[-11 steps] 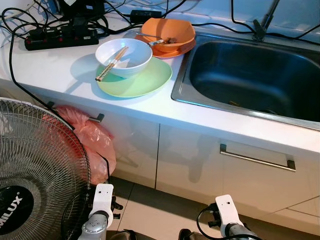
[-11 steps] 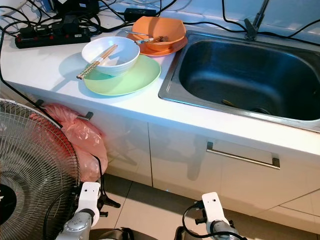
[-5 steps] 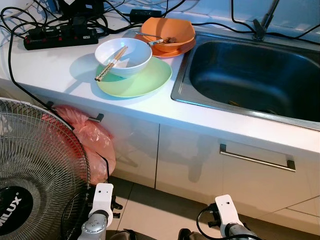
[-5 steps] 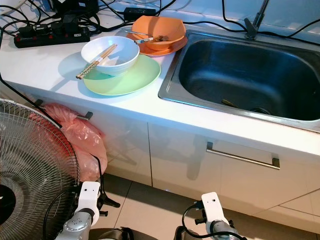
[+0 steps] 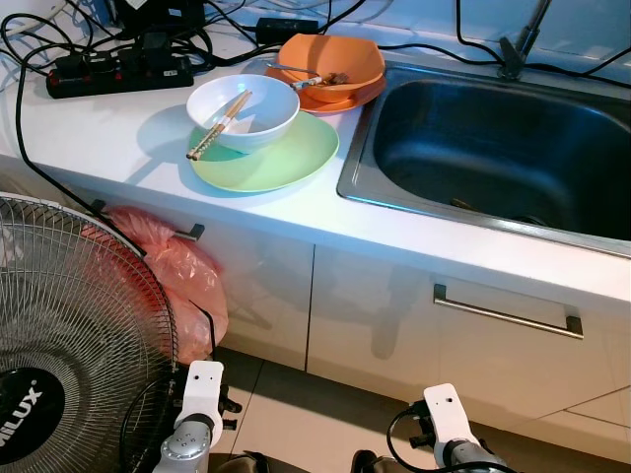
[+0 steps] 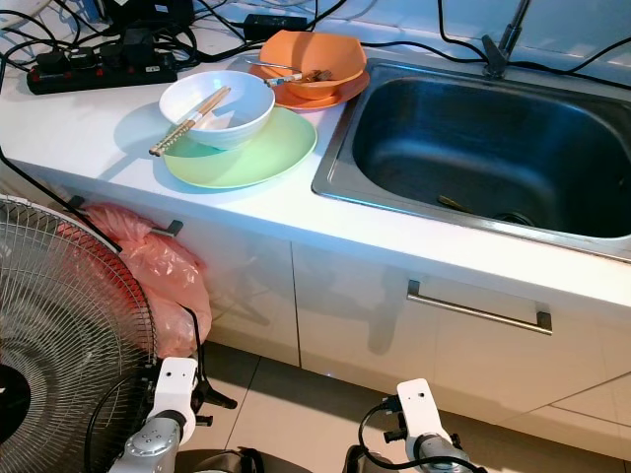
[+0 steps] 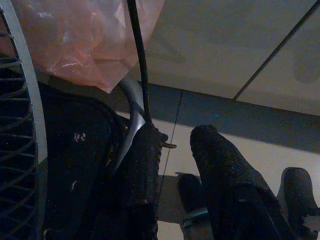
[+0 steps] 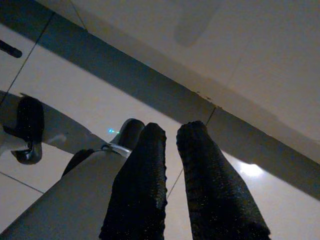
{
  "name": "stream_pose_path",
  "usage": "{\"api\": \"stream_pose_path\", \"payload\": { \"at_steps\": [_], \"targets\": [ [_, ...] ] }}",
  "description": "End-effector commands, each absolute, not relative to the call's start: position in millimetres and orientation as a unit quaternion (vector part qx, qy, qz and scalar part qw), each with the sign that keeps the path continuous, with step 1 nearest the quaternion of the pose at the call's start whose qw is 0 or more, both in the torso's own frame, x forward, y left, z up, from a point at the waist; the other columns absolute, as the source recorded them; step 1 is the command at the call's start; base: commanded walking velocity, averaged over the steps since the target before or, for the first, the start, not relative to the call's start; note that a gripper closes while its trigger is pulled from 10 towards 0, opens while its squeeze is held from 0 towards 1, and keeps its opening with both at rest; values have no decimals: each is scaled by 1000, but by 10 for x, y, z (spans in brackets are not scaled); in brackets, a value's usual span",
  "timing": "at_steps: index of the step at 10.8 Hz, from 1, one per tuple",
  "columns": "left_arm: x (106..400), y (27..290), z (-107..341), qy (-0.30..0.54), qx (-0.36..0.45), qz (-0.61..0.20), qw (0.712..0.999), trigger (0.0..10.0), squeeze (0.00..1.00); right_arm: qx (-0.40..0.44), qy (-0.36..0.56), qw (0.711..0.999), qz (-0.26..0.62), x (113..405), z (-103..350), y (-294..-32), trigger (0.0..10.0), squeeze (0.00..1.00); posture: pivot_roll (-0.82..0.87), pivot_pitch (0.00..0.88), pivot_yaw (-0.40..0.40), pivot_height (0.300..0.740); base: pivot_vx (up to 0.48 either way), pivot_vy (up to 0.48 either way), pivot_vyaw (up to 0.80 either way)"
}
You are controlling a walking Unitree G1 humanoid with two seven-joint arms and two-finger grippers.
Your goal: Kitchen organization
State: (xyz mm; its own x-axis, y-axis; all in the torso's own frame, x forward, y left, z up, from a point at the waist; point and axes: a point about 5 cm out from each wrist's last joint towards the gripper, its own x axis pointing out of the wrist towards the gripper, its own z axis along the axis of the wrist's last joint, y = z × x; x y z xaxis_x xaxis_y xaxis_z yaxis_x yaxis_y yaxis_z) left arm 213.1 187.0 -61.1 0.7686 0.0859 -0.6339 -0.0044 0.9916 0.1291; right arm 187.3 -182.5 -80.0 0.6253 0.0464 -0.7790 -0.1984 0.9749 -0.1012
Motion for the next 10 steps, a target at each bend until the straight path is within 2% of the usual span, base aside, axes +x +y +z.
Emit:
{"api": "stream_pose_path", "payload": {
  "at_steps": [1,10],
  "targets": [
    [2120,1867,-622,343,64,21,937,10000,0,-87,439,892,65,1800,-836,-1850,10000,0,2,136,-17,740,0,0,0],
    [2100,1868,-634,347,66,16,936,10000,0,-87,443,890,67,1782,-846,-1843,10000,0,2,116,-12,740,0,0,0]
  ]
}}
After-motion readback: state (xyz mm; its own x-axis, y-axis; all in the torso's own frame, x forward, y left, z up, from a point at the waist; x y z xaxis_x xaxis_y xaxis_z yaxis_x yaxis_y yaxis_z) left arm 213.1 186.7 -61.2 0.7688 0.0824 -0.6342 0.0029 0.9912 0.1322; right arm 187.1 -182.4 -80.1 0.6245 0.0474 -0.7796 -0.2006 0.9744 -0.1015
